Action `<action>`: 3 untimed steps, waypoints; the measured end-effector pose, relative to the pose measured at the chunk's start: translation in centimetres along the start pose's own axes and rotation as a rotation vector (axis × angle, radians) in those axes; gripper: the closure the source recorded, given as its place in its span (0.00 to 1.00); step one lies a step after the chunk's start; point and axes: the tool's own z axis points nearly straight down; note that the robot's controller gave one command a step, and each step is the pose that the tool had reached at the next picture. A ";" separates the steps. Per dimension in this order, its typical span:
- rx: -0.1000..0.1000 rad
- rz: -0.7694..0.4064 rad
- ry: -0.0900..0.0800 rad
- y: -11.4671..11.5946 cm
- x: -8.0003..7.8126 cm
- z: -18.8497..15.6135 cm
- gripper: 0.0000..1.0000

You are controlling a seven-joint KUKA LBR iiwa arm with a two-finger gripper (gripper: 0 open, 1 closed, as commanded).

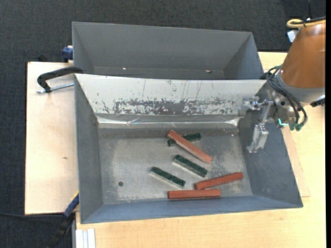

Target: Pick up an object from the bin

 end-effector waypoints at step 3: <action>0.001 -0.214 -0.003 4.2 7.3 6.9 0.00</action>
Offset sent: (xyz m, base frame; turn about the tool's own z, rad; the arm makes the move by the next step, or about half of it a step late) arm -0.0661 0.0501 -0.1280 -0.2574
